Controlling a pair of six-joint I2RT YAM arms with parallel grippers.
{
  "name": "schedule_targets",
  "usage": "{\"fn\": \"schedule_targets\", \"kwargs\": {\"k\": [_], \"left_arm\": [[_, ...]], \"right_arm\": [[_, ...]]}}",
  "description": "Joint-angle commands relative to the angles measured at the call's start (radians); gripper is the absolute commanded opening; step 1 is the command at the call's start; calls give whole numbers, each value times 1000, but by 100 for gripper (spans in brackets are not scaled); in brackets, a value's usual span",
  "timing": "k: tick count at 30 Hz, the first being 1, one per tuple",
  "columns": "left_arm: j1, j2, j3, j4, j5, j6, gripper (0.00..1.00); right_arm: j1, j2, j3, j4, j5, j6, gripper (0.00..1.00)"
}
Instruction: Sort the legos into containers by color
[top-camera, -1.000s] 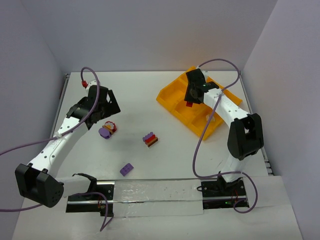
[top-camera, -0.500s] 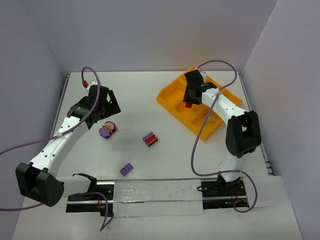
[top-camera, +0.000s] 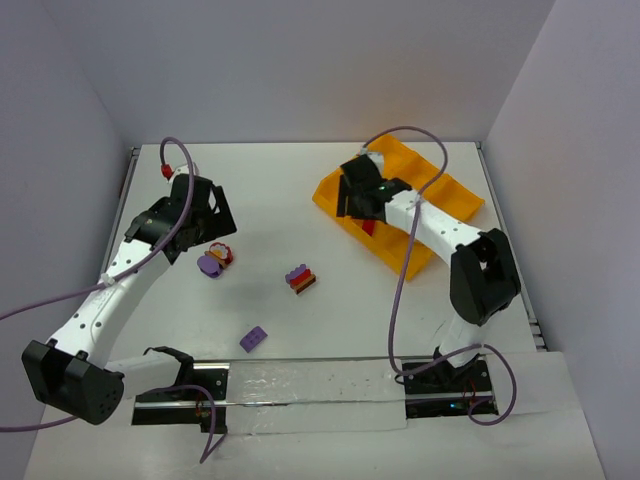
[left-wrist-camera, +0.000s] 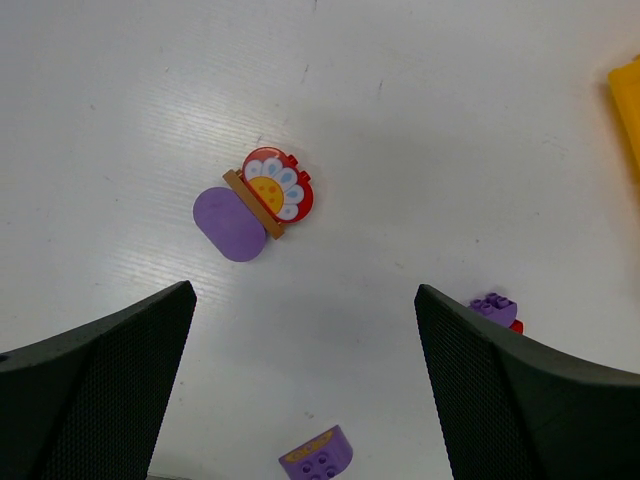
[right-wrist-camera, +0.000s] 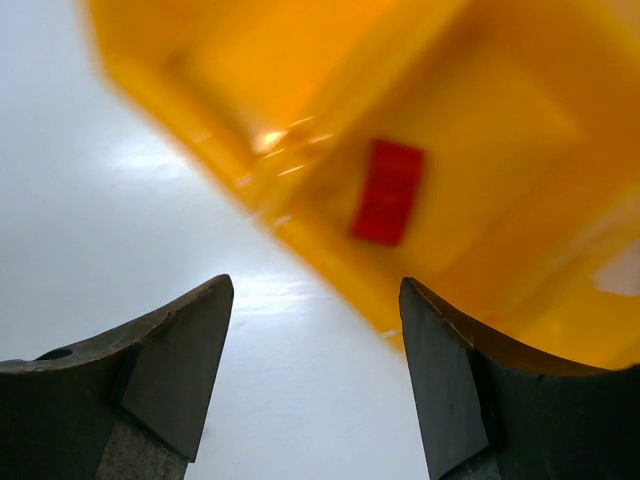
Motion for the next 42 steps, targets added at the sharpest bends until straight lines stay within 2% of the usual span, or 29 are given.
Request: {"fn": "schedule_targets", "kwargs": {"k": [1,4,6,10,12,14,18,29,35,42], "left_arm": [[-5,-1,4,-6,-23,18,99],[-5,18,4,15,-11,30,99],[-5,46,41,-14,-81,28,99],[-2,79,101,-44,-169,29,99],[-2,81,106,-38,-168,35,99],[-2,78,104,-27,-160,41,99],[-2,100,115,-39,-142,29,99],[-2,102,118,-9,-121,13,99],[-2,137,121,-14,-98,15,99],[-2,165,127,-15,-62,14,99]], "right_arm": [[173,-75,-21,52,-2,4,75],[263,-81,-54,67,-39,31,78],[326,-83,-79,103,-80,36,84],[400,-44,-81,88,-127,64,89],[426,-33,-98,93,-151,65,91],[438,-29,-122,113,-200,48,91],[492,-15,-138,109,-213,-101,91],[491,78,-103,-2,-118,-109,92],[490,127,-83,18,-117,-50,92],[488,136,-135,58,-115,0,91]]}}
